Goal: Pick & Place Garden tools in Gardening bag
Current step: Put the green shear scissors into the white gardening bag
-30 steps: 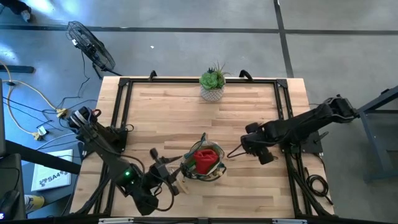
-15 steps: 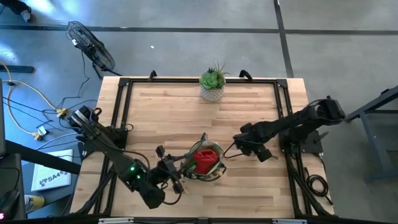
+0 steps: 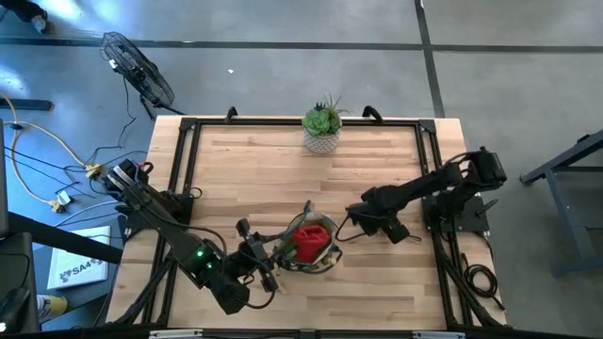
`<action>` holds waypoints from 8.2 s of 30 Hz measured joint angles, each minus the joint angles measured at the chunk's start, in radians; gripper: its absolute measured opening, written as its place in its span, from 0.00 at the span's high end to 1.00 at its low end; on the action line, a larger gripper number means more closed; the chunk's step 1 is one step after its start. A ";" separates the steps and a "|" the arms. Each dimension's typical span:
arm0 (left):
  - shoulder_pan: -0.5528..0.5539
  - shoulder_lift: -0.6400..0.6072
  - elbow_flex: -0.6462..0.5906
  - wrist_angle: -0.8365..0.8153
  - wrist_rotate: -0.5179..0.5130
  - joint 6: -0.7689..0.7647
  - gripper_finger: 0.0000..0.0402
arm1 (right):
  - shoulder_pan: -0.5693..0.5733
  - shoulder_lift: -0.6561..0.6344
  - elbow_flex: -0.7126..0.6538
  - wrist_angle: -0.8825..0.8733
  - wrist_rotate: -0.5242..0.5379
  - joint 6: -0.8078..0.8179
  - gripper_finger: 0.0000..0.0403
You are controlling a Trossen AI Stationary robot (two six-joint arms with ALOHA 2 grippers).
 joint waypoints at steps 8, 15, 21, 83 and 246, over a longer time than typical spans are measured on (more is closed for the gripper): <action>0.000 0.000 0.000 0.000 0.035 -0.006 0.66 | -0.025 0.000 -0.001 0.013 0.000 0.003 0.74; 0.000 0.000 0.000 0.000 0.035 -0.006 0.66 | -0.026 0.000 -0.001 0.015 0.010 0.031 0.92; 0.000 0.000 0.000 0.000 0.036 -0.006 0.66 | -0.020 -0.014 -0.002 -0.008 0.033 0.134 0.92; 0.000 0.000 0.000 0.000 -0.131 0.084 0.66 | -0.399 -0.659 -0.054 0.988 -1.054 0.092 0.92; 0.072 -0.001 0.001 0.030 0.275 0.057 0.66 | -0.248 -0.243 -0.048 1.082 -0.422 0.192 0.26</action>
